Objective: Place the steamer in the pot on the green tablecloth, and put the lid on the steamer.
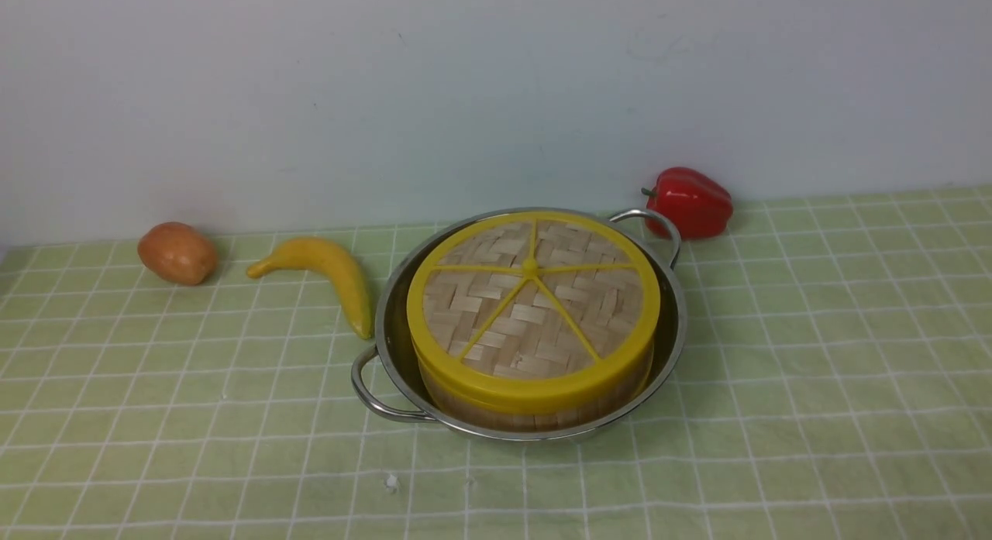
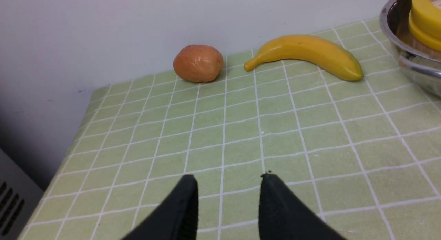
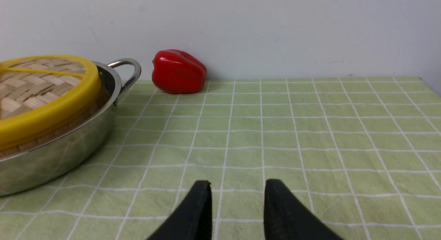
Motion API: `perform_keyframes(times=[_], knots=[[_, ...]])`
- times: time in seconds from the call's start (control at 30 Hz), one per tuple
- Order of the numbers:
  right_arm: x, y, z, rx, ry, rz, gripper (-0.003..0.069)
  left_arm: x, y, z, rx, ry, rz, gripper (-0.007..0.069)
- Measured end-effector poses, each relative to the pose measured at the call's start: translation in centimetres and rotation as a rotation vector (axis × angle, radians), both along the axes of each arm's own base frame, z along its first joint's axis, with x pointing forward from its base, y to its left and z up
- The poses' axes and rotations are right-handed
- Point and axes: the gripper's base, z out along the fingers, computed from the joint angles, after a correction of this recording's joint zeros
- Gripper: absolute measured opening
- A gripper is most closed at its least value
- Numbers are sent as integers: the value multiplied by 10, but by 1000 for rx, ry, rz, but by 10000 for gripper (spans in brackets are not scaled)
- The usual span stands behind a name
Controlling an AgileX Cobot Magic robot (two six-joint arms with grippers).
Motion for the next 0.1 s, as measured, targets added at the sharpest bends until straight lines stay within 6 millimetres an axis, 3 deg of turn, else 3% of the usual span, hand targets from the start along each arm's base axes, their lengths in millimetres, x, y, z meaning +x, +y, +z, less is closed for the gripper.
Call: perform_keyframes(times=[0.1], knots=[[0,0,0,0,-1,0,240,0,0,0,0,0,0,243]])
